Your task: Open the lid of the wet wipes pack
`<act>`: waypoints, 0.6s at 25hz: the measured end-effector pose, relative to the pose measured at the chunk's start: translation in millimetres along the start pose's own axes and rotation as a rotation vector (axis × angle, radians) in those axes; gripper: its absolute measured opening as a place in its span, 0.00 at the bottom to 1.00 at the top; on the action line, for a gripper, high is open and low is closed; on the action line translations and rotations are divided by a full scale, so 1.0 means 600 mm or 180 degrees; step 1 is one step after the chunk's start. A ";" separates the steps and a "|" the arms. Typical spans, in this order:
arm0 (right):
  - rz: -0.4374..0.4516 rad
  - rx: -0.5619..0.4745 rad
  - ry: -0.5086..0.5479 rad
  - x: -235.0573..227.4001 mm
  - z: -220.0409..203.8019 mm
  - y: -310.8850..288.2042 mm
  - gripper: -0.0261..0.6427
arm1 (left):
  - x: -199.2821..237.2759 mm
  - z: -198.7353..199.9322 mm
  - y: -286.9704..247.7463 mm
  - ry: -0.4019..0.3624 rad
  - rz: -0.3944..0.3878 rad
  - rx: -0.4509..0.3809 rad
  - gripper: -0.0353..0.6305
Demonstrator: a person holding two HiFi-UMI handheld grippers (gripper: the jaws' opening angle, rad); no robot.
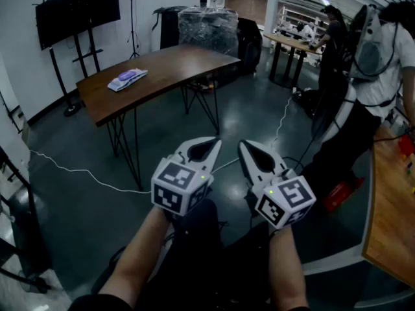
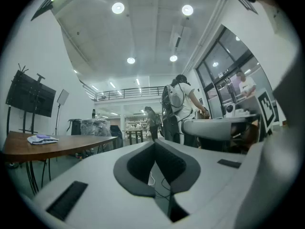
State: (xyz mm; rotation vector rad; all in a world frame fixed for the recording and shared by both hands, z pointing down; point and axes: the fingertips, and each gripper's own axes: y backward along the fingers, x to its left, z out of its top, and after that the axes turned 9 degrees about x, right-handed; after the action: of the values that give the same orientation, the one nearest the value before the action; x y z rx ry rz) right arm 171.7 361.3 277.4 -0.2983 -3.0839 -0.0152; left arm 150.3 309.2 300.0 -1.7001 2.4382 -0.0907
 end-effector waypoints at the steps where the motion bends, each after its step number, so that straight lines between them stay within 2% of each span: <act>1: 0.0004 0.0008 -0.0002 0.001 -0.001 -0.001 0.06 | 0.000 0.001 0.001 0.0000 0.0002 0.0001 0.06; 15: -0.0120 -0.0002 0.0058 0.002 -0.001 0.001 0.06 | -0.003 0.001 -0.001 0.0000 -0.0024 0.0004 0.06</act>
State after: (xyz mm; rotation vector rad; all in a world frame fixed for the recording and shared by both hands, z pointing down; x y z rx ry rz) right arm 170.7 361.8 278.3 -0.2389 -3.0713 -0.0199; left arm 151.6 310.8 299.8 -1.7088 2.4315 -0.0934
